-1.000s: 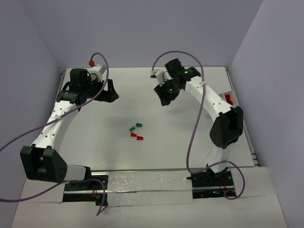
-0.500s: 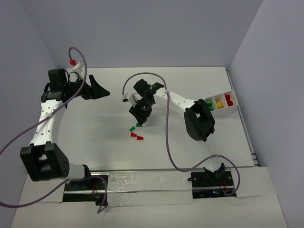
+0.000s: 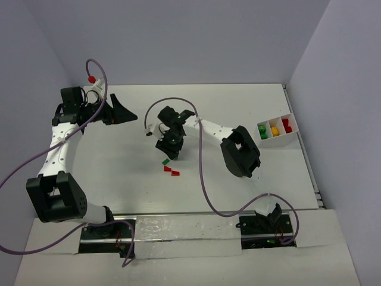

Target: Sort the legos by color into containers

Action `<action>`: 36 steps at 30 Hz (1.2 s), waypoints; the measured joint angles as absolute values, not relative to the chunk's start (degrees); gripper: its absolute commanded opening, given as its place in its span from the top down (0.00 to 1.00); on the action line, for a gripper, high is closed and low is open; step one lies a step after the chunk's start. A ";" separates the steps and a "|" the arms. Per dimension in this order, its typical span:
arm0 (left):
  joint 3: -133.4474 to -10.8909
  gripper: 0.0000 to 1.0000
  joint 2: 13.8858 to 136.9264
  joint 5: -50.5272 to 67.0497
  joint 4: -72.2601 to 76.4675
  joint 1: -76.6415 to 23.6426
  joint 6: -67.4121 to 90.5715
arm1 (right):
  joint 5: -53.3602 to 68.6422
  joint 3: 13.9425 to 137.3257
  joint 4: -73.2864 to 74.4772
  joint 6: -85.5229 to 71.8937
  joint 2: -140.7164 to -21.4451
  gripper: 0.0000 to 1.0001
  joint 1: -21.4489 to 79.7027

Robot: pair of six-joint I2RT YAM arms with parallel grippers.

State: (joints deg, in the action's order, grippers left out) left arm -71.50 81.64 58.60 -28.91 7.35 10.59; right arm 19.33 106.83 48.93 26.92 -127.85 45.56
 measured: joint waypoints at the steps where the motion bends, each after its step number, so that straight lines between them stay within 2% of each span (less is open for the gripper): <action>1: -71.50 0.03 81.78 58.61 -28.91 7.35 10.65 | 18.79 106.83 48.83 27.09 -128.11 0.49 45.67; 4: -71.50 0.03 81.98 58.57 -28.91 7.37 10.90 | 17.22 106.83 48.46 27.42 -128.67 0.53 46.00; 7: -71.50 0.03 82.06 58.56 -28.91 7.42 10.89 | 16.33 106.82 48.25 27.65 -129.34 0.62 46.21; 17: -71.50 0.03 82.07 57.55 -28.97 7.75 10.02 | 15.68 105.95 46.80 28.20 -129.67 0.58 46.26; 19: -71.50 0.03 82.08 57.37 -29.04 7.86 9.78 | 15.67 105.51 46.58 28.21 -129.67 0.62 46.26; 26: -71.50 0.03 82.08 56.77 -29.36 8.10 9.30 | 15.63 104.50 45.67 28.19 -129.49 0.93 46.26; 32: -71.77 0.03 82.08 54.97 -30.25 8.10 8.31 | 16.10 96.96 45.47 27.32 -122.85 0.97 45.36; 36: -71.94 0.01 81.70 50.73 -30.41 8.02 7.76 | 18.41 91.06 47.07 26.23 -110.82 0.99 39.56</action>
